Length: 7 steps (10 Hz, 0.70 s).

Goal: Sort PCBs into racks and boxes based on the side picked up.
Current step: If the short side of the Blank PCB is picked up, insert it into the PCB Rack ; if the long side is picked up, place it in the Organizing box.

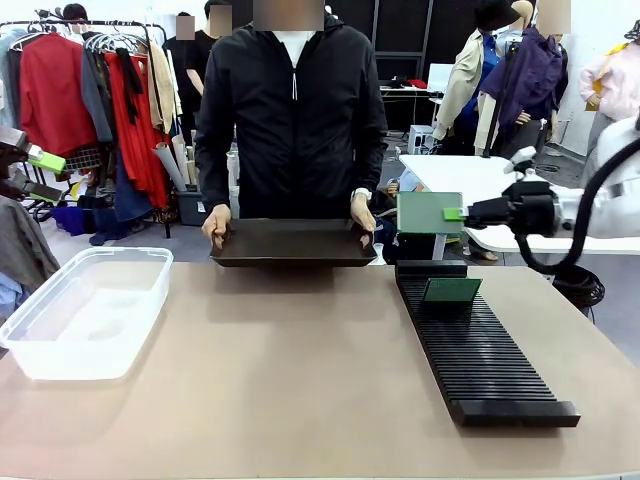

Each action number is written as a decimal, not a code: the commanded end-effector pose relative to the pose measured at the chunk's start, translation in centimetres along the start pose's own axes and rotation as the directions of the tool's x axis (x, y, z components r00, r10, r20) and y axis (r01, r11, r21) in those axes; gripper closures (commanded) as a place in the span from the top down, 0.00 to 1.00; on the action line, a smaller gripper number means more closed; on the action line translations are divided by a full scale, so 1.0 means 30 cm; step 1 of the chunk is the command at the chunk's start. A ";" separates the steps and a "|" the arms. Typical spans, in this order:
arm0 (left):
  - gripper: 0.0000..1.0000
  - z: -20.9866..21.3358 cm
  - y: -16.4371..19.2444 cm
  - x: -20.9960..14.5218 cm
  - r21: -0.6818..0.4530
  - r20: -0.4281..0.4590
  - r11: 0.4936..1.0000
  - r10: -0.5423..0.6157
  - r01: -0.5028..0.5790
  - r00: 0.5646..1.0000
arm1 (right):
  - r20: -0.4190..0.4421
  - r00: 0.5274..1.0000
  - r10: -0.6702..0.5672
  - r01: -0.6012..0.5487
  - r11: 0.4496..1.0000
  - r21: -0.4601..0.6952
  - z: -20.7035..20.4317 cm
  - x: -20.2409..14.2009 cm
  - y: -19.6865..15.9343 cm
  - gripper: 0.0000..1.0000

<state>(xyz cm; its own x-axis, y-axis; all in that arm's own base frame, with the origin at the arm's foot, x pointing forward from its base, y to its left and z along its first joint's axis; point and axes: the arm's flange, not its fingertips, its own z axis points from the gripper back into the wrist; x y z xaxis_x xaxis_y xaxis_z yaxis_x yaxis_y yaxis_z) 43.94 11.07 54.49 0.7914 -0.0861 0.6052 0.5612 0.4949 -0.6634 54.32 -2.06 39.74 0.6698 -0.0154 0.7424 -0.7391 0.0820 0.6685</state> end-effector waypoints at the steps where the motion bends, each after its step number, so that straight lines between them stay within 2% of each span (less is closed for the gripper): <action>1: 1.00 0.001 -0.010 0.000 -0.007 0.005 1.000 -0.003 0.003 1.000 | 0.005 0.999 0.053 -0.053 0.998 -0.023 0.068 -0.065 0.059 0.00; 2: 1.00 0.001 -0.010 0.000 -0.007 0.005 1.000 -0.003 0.003 1.000 | 0.011 0.998 0.061 -0.061 0.998 -0.027 0.114 -0.102 0.062 0.00; 5: 1.00 0.001 -0.010 0.000 -0.007 0.005 1.000 -0.003 0.003 1.000 | -0.044 0.994 0.099 -0.101 0.994 -0.041 0.200 -0.198 0.022 0.00; 7: 1.00 0.001 -0.010 0.000 -0.007 0.005 1.000 -0.003 0.003 1.000 | -0.067 0.983 0.168 -0.171 0.985 -0.037 0.223 -0.261 0.014 0.00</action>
<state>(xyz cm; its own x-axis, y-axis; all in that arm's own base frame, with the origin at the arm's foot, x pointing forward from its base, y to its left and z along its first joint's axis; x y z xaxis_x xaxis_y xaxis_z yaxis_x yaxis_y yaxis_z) 43.95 11.07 54.51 0.7912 -0.0861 0.6054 0.5613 0.4951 -0.6632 49.21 -8.38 35.02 0.5852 0.0539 0.8091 -0.8070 0.1366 0.5746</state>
